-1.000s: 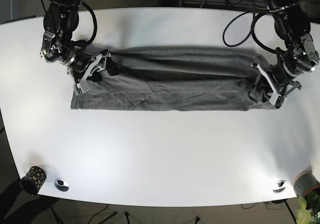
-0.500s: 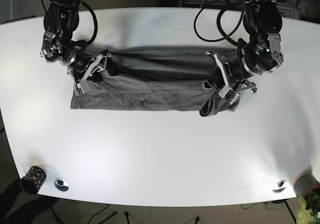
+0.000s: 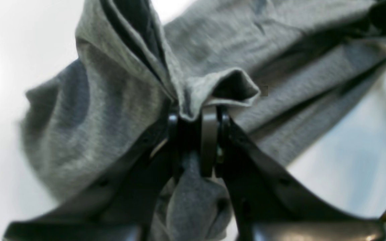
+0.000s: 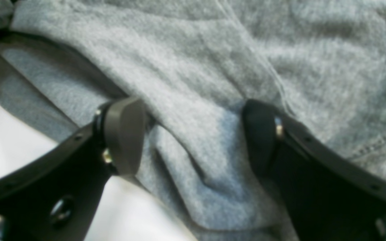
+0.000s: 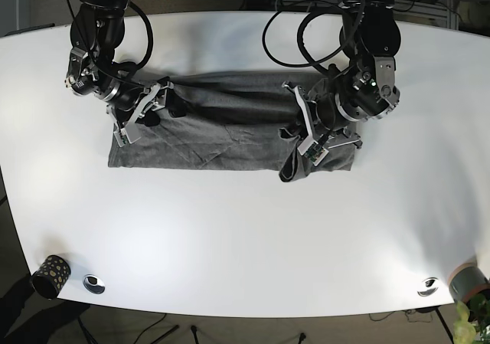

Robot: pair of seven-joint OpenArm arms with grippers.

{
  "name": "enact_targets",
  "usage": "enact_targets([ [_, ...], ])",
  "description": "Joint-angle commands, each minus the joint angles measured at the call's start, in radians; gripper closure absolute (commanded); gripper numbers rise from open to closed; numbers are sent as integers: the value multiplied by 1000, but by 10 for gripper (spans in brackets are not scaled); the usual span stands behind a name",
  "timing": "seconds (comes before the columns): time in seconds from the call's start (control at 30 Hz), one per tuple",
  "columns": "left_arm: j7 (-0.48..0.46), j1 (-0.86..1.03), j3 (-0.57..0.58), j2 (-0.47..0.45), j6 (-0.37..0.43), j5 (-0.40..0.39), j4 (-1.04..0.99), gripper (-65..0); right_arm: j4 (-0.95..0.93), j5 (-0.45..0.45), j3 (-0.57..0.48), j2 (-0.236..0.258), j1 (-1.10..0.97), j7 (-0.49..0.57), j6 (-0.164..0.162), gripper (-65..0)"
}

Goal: Fold the T-shirt properly
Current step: 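Fold the held strip end with the left gripper toward the right gripper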

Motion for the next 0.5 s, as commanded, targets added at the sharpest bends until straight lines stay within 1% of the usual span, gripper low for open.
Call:
enact_targets([
  [0.0, -28, -38, 10, 6, 4, -21, -9, -22, 16, 4, 1, 7, 8, 0, 2, -444],
  [0.07, -28, -40, 11, 6, 5, -21, -30, -25, 16, 4, 1, 7, 8, 0, 2, -444],
  [0.1, -28, -41, 13, 6, 13, -21, -44, -38, 16, 4, 1, 7, 8, 0, 2, -444],
  [0.17, -28, -44, 14, 8, 44, -21, -59, -90, 16, 4, 1, 7, 8, 0, 2, -444],
  [0.2, -28, -50, 16, 8, 57, -22, -64, -128, 16, 4, 1, 7, 8, 0, 2, -444],
  [0.27, -25, -59, 40, 8, 77, -24, -65, -224, 16, 4, 1, 7, 8, 0, 2, -444],
  [0.33, -25, -61, 91, 8, 79, -24, -65, -290, 16, 4, 1, 7, 8, 0, 2, -444],
  [0.4, -25, -61, 134, 8, 79, -24, -61, -325, 16, 4, 1, 7, 10, 0, 2, -444],
  [0.47, -25, -63, 191, 14, 80, -25, -56, -333, 16, 4, 1, 7, 11, 0, 2, -444],
])
